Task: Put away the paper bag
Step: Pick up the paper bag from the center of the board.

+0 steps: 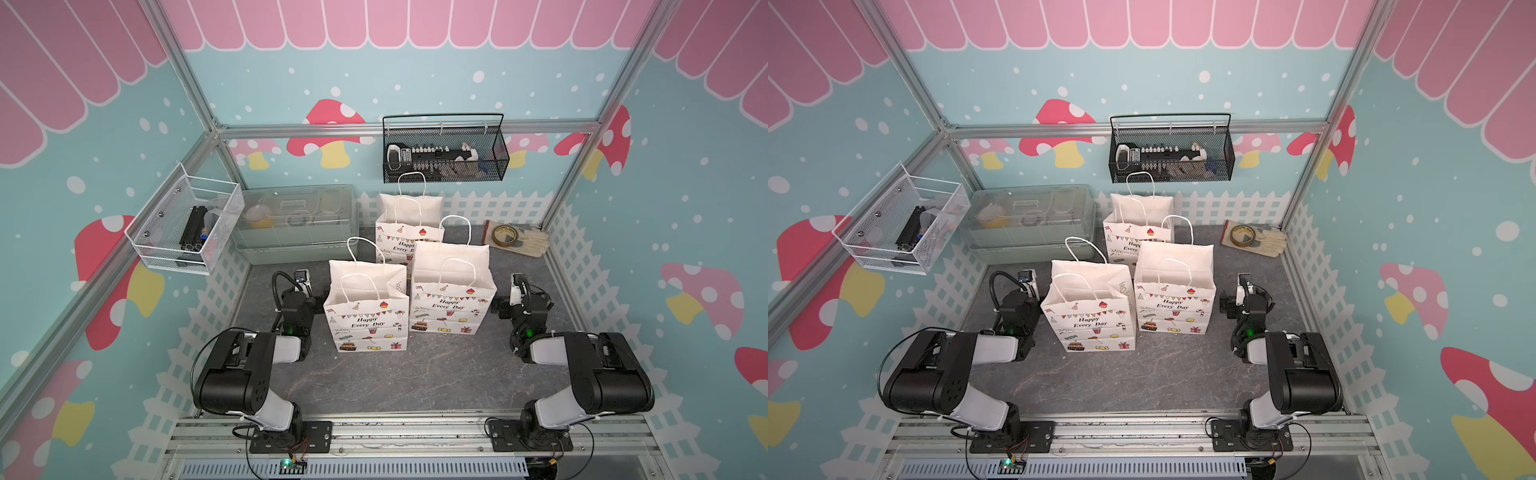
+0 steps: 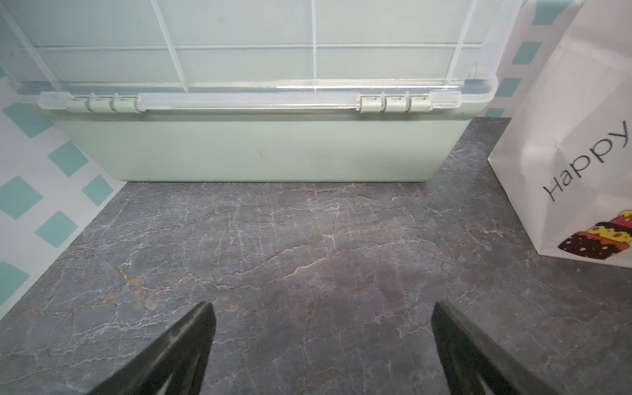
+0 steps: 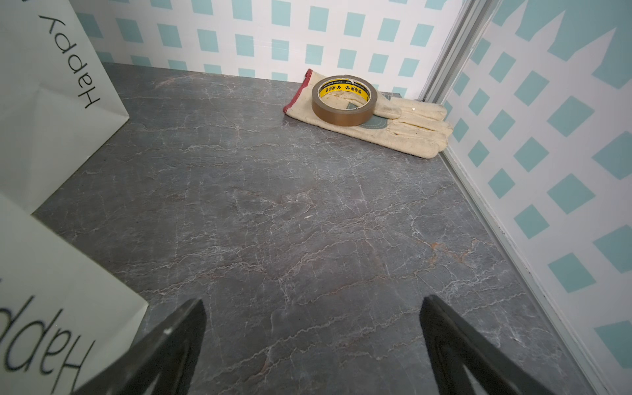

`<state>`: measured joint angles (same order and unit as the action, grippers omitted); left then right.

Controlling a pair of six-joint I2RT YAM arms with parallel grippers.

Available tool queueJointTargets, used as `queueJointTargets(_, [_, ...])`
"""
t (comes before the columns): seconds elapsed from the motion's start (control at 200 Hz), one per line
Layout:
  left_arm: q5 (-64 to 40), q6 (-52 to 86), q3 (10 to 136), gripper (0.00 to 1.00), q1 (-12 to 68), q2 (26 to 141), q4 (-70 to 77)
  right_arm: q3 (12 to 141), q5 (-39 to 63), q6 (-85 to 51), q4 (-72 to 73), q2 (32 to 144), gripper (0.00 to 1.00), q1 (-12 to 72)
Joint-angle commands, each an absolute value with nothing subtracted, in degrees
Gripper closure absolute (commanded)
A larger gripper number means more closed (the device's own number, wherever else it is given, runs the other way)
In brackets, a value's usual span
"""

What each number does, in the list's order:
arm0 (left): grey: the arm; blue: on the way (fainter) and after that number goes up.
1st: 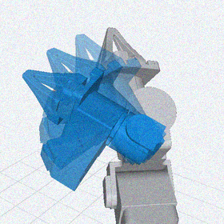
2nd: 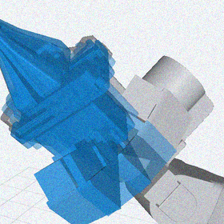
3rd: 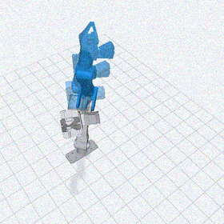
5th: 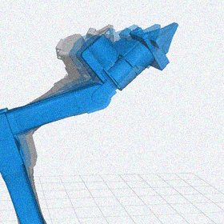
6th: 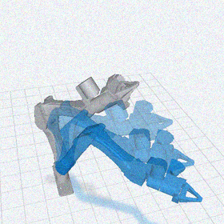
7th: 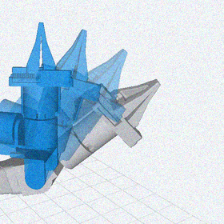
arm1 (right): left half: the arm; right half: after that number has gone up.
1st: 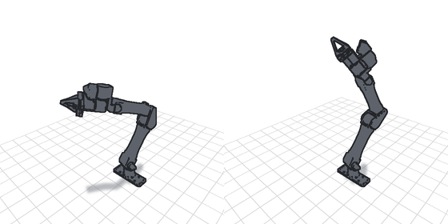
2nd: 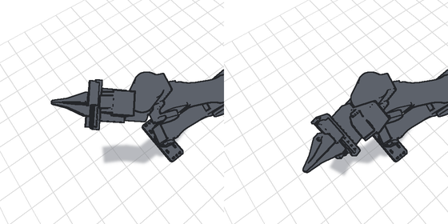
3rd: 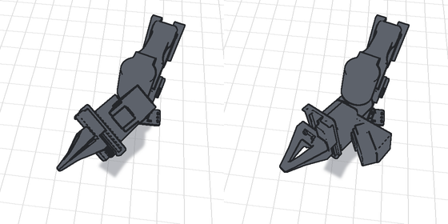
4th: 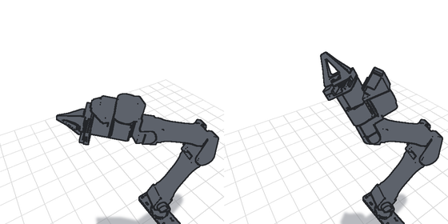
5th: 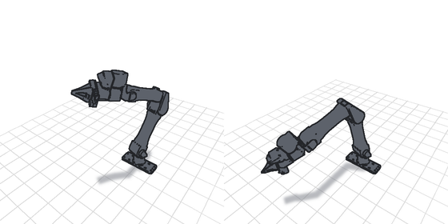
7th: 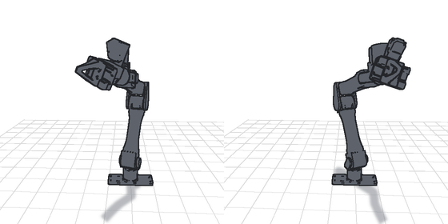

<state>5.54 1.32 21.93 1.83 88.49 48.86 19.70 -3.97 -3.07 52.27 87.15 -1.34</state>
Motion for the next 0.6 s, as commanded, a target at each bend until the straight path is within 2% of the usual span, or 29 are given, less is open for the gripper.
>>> queueJointTargets(0.0, [7.76,2.44,22.94,0.01,1.47,87.46,48.87,18.89,-4.92,-2.91,54.75,85.80,0.00,-0.97])
queueJointTargets(0.105, [18.68,3.76,22.28,0.01,3.49,81.42,45.67,16.38,-7.86,-4.22,53.04,79.02,0.00,-0.98])
queueJointTargets(0.235, [26.05,10.39,33.36,0.01,4.02,66.81,8.37,21.39,-7.41,-11.37,29.14,64.23,0.00,-1.05])
queueJointTargets(0.315, [24.24,15.47,39.07,0.01,3.95,61.48,-6.04,25.63,-11.14,-19.54,14.79,57.41,0.00,-1.05])
queueJointTargets(0.405, [20.16,20.90,40.40,0.01,3.69,55.66,-12.27,27.20,-13.55,-24.16,6.94,50.74,0.00,-1.12])
queueJointTargets(0.475, [16.21,26.21,38.97,0.01,3.65,49.95,-14.77,27.97,-7.94,-21.16,2.34,44.83,0.01,-1.14])
queueJointTargets(0.595, [5.90,28.03,36.19,0.01,3.61,38.32,-17.99,30.26,2.73,-19.91,-6.29,35.73,0.10,-1.14])
